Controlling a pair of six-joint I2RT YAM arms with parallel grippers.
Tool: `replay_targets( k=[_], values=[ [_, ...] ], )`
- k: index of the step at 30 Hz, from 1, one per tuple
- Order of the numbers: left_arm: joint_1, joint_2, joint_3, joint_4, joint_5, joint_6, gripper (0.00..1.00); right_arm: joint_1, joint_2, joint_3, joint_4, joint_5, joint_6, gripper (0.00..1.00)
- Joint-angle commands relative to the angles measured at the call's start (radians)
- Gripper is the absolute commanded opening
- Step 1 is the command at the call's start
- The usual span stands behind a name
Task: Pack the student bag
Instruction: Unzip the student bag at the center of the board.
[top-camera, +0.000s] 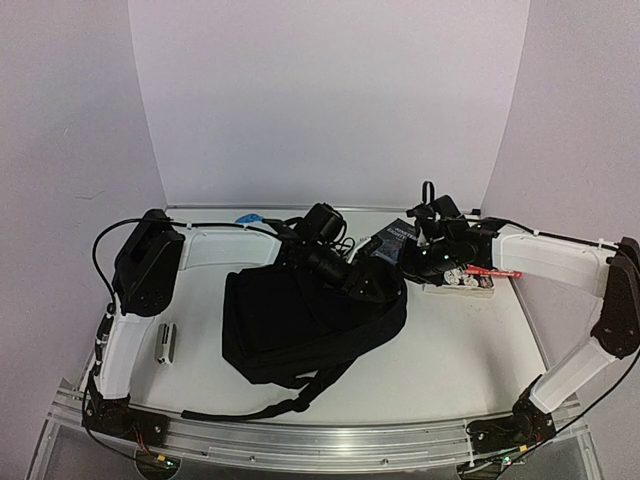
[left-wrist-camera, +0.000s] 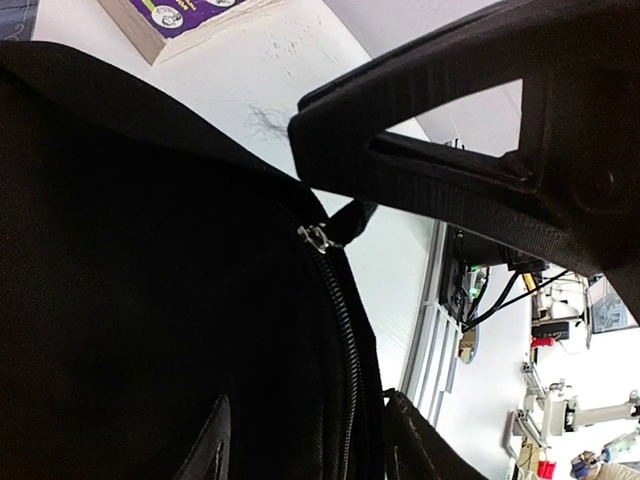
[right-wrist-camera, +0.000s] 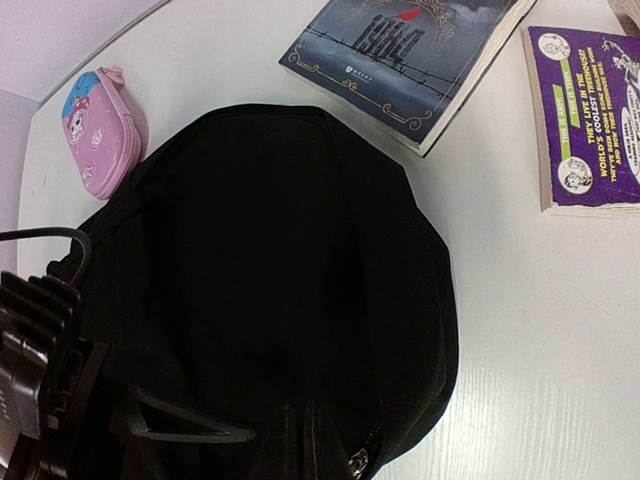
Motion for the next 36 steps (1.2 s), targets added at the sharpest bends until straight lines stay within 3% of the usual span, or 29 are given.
replay_targets(
  k=[1,7,10,13,19,21,22,27,36],
  values=[
    [0.003,-0.007,0.027,0.049,0.024,0.02,0.52,-0.004,0.011,0.05,0.029,0.013,0.026,0.0],
    [-0.012,0.0,0.01,0.122,0.066,-0.01,0.64,-0.004,0.002,0.043,0.029,0.018,0.042,0.0],
    [-0.035,0.015,0.015,0.114,0.018,0.0,0.63,-0.004,-0.001,0.038,0.028,0.02,0.048,0.0],
    [-0.05,0.04,0.041,0.074,-0.062,0.004,0.53,-0.004,-0.003,0.037,0.028,0.021,0.051,0.0],
    [-0.056,0.024,0.033,0.081,-0.171,0.007,0.2,-0.004,-0.019,0.033,0.022,0.033,0.048,0.0],
    [-0.057,0.005,0.021,0.092,-0.162,0.009,0.04,-0.004,-0.027,0.028,0.015,0.041,0.048,0.0],
    [-0.058,-0.008,0.007,0.107,-0.143,0.014,0.01,-0.004,-0.029,0.027,0.005,0.064,0.049,0.0],
    [-0.062,-0.118,-0.172,0.226,-0.031,0.052,0.0,-0.004,-0.05,0.038,-0.04,0.213,0.073,0.0],
    [-0.077,-0.328,-0.398,0.113,-0.059,0.17,0.0,-0.016,0.072,0.132,-0.044,0.226,0.018,0.0]
  ],
)
